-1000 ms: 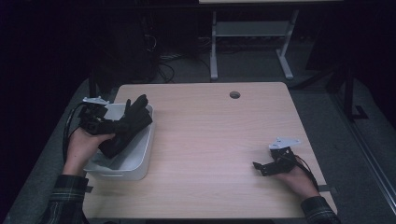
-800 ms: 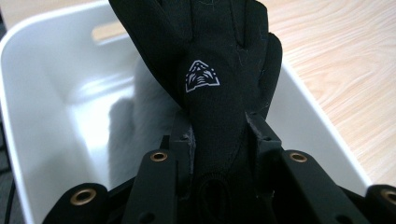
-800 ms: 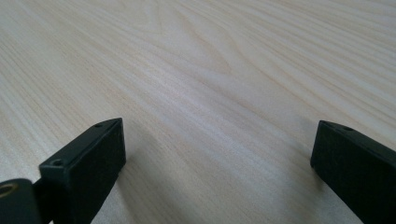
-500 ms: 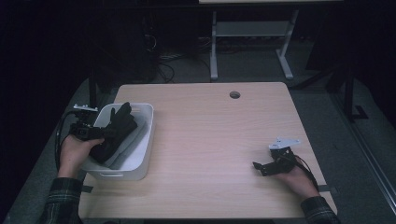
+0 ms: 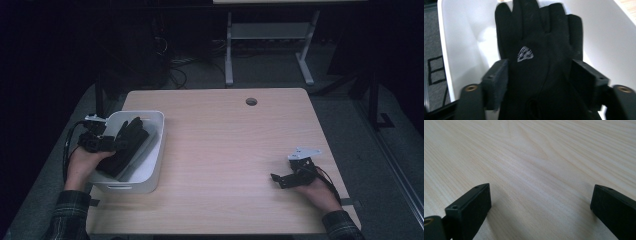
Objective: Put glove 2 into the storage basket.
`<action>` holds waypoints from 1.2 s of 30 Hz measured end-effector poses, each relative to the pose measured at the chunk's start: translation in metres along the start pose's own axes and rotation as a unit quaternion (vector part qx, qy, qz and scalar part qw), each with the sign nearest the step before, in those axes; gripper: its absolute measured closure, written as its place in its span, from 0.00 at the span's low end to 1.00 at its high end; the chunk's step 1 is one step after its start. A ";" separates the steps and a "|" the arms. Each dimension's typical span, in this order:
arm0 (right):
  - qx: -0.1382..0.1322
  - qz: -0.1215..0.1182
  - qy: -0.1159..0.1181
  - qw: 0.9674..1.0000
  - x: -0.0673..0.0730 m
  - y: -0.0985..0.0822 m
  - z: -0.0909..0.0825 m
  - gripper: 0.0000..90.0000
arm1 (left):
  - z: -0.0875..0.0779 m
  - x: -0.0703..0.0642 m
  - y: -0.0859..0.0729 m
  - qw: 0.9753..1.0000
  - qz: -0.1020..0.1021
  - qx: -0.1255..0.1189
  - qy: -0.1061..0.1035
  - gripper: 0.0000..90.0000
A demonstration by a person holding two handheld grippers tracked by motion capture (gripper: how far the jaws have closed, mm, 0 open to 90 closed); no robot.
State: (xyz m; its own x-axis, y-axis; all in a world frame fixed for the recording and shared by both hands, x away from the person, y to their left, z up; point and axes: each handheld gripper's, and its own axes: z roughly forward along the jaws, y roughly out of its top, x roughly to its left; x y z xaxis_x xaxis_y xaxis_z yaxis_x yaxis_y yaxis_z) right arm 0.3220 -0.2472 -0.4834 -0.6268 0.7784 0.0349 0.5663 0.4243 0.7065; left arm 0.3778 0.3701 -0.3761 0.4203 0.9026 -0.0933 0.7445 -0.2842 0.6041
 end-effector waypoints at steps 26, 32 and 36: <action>0.000 0.001 0.000 1.000 0.000 0.000 0.000 0.03 | -0.012 -0.045 0.029 0.996 0.043 -0.058 -0.049 0.17; 0.000 0.000 0.001 1.000 0.000 0.000 0.000 0.03 | -0.007 -0.062 0.037 0.994 0.058 -0.063 -0.063 0.17; 0.000 -0.002 0.002 1.000 0.000 0.000 0.000 0.03 | -0.006 -0.074 0.042 0.992 0.069 -0.069 -0.075 0.17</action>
State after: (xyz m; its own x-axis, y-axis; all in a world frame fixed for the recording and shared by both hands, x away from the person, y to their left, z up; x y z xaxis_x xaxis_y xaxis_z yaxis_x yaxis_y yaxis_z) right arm 0.3219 -0.2472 -0.4834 -0.6303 0.7755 0.0351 0.5640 0.4265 0.7071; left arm 0.3751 0.2931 -0.3394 0.5935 0.7969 -0.1128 0.6009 -0.3455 0.7208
